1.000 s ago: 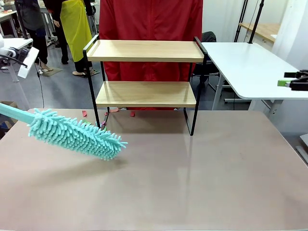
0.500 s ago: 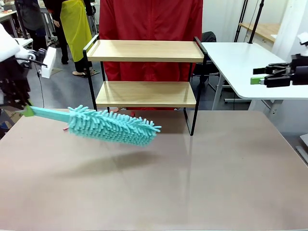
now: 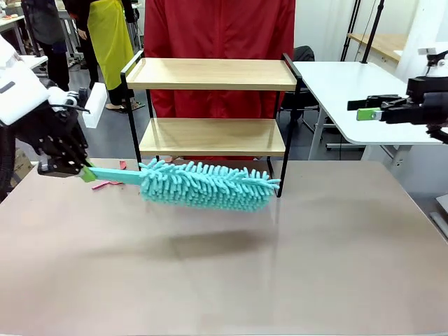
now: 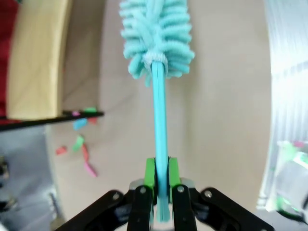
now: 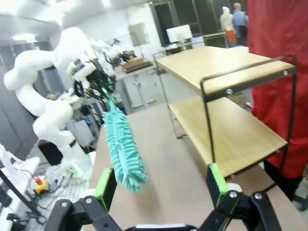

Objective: Clean the shelf.
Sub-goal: Hand the Duster back to the human.

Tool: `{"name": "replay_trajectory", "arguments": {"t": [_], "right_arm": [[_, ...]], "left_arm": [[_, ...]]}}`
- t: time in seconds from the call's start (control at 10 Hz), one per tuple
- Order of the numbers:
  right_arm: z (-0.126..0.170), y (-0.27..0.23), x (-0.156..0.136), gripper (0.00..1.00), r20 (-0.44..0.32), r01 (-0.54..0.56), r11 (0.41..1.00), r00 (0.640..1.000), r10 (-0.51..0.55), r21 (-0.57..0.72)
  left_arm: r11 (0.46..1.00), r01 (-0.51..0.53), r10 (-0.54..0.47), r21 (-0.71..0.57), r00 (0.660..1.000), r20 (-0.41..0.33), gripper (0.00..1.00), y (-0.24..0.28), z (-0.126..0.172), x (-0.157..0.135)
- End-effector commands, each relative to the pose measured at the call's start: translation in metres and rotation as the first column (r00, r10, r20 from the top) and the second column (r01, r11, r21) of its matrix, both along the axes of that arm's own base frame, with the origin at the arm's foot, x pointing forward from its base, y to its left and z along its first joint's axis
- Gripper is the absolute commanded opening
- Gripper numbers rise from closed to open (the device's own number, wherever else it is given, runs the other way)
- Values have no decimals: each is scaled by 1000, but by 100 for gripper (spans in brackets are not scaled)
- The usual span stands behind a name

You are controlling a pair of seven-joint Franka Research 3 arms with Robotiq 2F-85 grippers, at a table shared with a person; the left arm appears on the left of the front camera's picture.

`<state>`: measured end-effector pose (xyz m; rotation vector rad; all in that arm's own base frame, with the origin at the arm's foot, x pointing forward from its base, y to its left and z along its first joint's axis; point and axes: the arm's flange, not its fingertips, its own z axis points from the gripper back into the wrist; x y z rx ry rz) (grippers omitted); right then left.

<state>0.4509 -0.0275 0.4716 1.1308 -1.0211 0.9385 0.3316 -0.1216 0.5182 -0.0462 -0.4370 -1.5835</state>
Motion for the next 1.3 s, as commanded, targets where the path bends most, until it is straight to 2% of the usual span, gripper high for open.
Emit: {"name": "replay_trajectory", "arguments": {"t": [0.0,0.2,0.4,0.6,0.7,0.8,1.0,1.1,1.2], "right_arm": [[-6,16,3,100,-15,-19,996,1000,21,83],[-19,29,0,100,-6,-19,990,1000,20,143],[-25,35,1,100,16,10,981,1000,-13,192],[-22,28,0,100,-21,-18,991,1000,21,134],[-22,28,0,100,-21,-18,991,1000,21,134],[-22,28,0,100,-21,-18,991,1000,21,134],[-26,28,0,100,-13,-11,989,1000,13,145],[-33,45,-16,100,85,-30,995,996,22,90],[-37,57,-25,100,148,-48,995,988,34,88]], "left_arm": [[989,62,-65,-134,998,-15,13,4,-21,13],[968,92,-92,-235,996,12,13,0,-38,17],[948,104,-108,-302,994,1,13,-3,-54,24],[938,154,-160,-312,987,5,13,-9,-68,28],[937,174,-177,-303,984,17,13,-10,-69,30],[952,103,-113,-287,993,-17,13,-9,-52,33],[952,103,-113,-287,993,-17,13,-9,-52,33],[952,103,-113,-287,993,-17,13,-9,-52,33],[952,103,-113,-287,993,-17,13,-9,-52,33]]}}
